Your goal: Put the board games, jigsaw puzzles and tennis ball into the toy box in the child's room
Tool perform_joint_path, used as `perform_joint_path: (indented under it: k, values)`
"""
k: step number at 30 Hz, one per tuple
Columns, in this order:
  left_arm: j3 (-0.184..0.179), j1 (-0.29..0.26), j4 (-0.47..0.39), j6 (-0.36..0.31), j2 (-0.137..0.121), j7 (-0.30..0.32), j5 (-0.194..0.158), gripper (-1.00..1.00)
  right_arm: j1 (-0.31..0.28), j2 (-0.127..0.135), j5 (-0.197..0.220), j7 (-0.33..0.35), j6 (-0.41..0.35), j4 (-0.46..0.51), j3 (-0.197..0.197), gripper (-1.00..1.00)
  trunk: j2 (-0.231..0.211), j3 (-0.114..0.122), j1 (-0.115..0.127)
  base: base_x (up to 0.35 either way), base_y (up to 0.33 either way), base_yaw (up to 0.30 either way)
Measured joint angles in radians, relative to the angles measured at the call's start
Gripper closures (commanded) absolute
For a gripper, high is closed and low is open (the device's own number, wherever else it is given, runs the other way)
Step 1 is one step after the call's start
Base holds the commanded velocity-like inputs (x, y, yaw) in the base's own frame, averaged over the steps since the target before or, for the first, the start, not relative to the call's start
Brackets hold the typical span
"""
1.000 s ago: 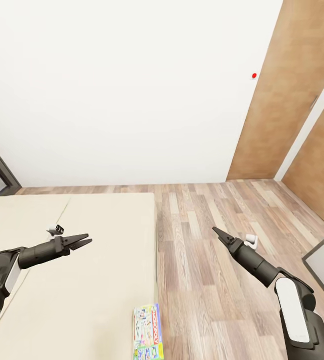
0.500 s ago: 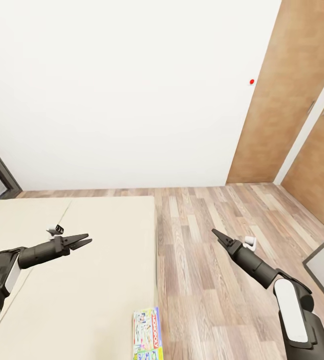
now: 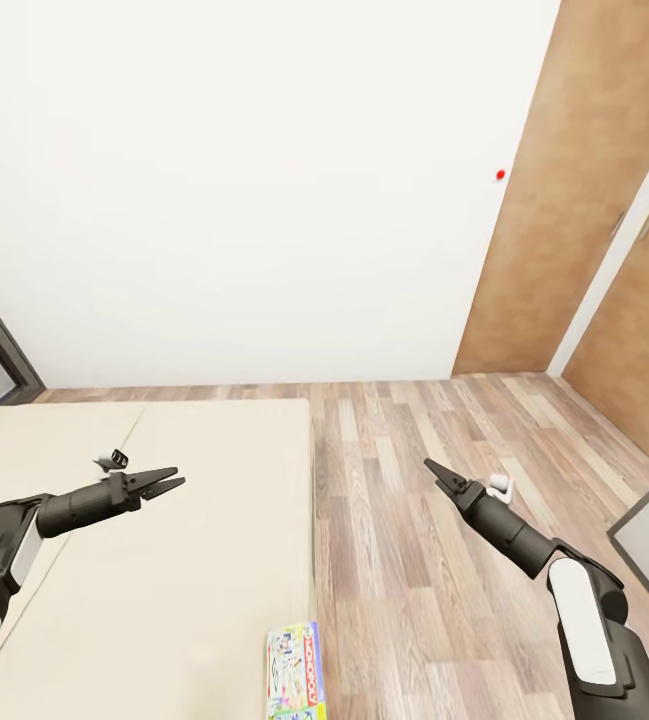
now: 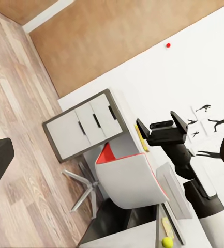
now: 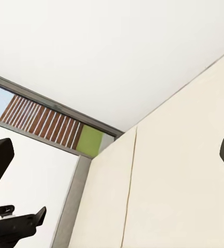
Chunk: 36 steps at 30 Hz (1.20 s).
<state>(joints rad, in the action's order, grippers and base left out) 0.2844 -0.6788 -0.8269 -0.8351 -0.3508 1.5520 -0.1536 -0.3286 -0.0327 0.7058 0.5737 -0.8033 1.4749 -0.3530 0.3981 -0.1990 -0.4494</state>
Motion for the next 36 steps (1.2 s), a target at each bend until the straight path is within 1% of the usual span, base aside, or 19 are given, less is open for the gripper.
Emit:
perform_joint_path:
  k: [11, 18, 24, 25, 28, 29, 30, 33, 34, 36]
  values:
    - [-0.001, 0.0, 0.0, -0.001, 0.003, -0.002, 0.003, -1.0, 0.0, 0.006, 0.004, 0.002, -0.001, -0.011, -0.002, -1.0, 0.0, 0.018, 0.0, 0.0, 0.0, 0.0]
    - [-0.001, 0.002, 0.006, 0.001, 0.001, 0.0, 0.006, -1.0, 0.0, 0.002, 0.0, 0.003, 0.0, -0.031, -0.002, -1.0, 0.0, 0.03, 0.0, 0.0, 0.0, 0.0]
    - [-0.001, 0.003, 0.026, 0.002, 0.001, 0.003, 0.007, -1.0, 0.004, 0.011, -0.004, 0.001, -0.008, -0.037, -0.008, -1.0, 0.0, 0.04, 0.0, 0.0, 0.0, 0.0]
    - [-0.001, 0.003, 0.028, 0.002, 0.0, 0.003, 0.007, -1.0, 0.009, 0.012, -0.006, 0.001, -0.009, -0.039, -0.011, -1.0, 0.0, 0.041, 0.0, 0.0, 0.0, 0.0]
    - [0.0, 0.006, 0.035, 0.002, -0.005, 0.003, 0.009, -1.0, 0.063, 0.014, -0.011, -0.001, -0.008, -0.05, -0.025, -1.0, 0.0, 0.046, 0.0, 0.0, 0.0, 0.0]
    - [0.001, 0.014, 0.038, 0.002, -0.008, 0.003, 0.011, -1.0, 0.096, 0.015, -0.015, -0.001, -0.005, -0.052, -0.033, -1.0, 0.0, 0.048, 0.0, 0.0, 0.0, 0.0]
    - [0.002, 0.019, 0.039, 0.002, -0.01, 0.003, 0.012, -1.0, 0.114, 0.015, -0.014, 0.0, -0.004, -0.052, -0.037, -1.0, 0.0, 0.05, 0.0, 0.0, 0.0, 0.0]
    - [0.003, 0.039, 0.041, 0.003, -0.024, 0.002, 0.014, -1.0, 0.156, 0.016, -0.015, 0.001, -0.001, -0.055, -0.051, -1.0, 0.0, 0.055, 0.0, 0.0, 0.0, 0.0]
    - [0.002, 0.051, 0.042, 0.006, -0.034, 0.0, 0.016, -1.0, 0.175, 0.016, -0.016, 0.002, -0.001, -0.058, -0.06, -1.0, 0.0, 0.056, 0.0, 0.0, 0.0, 0.0]
    - [0.001, 0.062, 0.043, 0.015, -0.041, 0.0, 0.017, -1.0, 0.188, 0.016, -0.015, 0.003, -0.001, -0.059, -0.069, -1.0, 0.0, 0.06, 0.0, 0.0, 0.0, 0.0]
